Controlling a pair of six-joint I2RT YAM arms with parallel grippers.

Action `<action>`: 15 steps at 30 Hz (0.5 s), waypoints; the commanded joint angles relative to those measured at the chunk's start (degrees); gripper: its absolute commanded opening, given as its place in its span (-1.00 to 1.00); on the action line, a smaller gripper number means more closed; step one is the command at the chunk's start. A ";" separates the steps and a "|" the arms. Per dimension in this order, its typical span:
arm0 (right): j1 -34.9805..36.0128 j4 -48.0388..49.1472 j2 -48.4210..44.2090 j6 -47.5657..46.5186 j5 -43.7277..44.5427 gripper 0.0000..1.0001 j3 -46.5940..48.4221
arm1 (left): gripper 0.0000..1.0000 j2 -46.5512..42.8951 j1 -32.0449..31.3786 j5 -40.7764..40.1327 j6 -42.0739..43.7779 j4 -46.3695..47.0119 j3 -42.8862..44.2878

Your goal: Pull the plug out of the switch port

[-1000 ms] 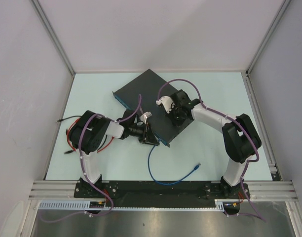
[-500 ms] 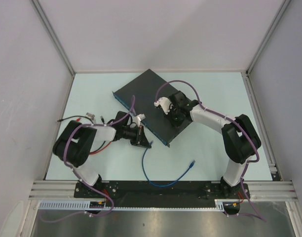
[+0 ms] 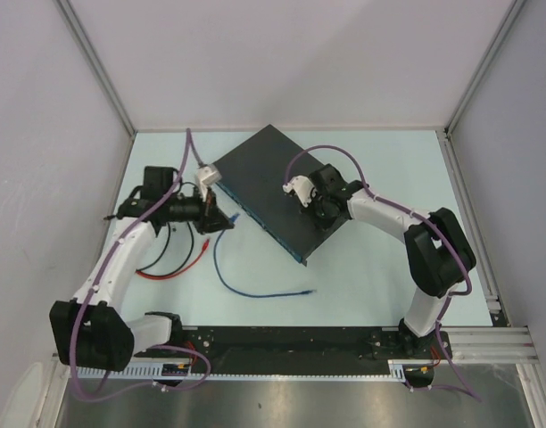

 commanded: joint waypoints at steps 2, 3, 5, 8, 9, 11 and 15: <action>-0.12 1.09 -0.93 -4.18 5.37 -1.00 0.80 | -1.00 -3.20 14.37 -6.46 20.39 -20.71 3.14; -0.03 1.17 -0.32 -4.27 5.55 -1.00 1.24 | -1.00 -3.90 15.27 -8.75 21.97 -22.99 3.58; 0.15 1.08 0.39 -4.36 5.81 -1.00 2.29 | -1.00 -6.19 16.41 -17.68 25.31 -23.36 3.68; 0.58 1.26 1.54 -4.71 6.34 -1.00 3.00 | -1.00 -9.53 17.03 -27.73 26.72 -19.50 1.23; 0.67 1.35 1.71 -4.80 6.52 -1.00 3.09 | -1.00 -10.06 17.04 -35.94 27.08 -18.10 0.34; 1.02 1.44 1.98 -4.89 6.78 -1.00 3.18 | -1.00 -10.85 17.21 -43.90 25.41 -12.74 -1.33; 1.64 1.26 2.15 -5.06 6.61 -1.00 3.18 | -1.00 -11.47 18.35 -53.05 24.53 -7.38 -2.30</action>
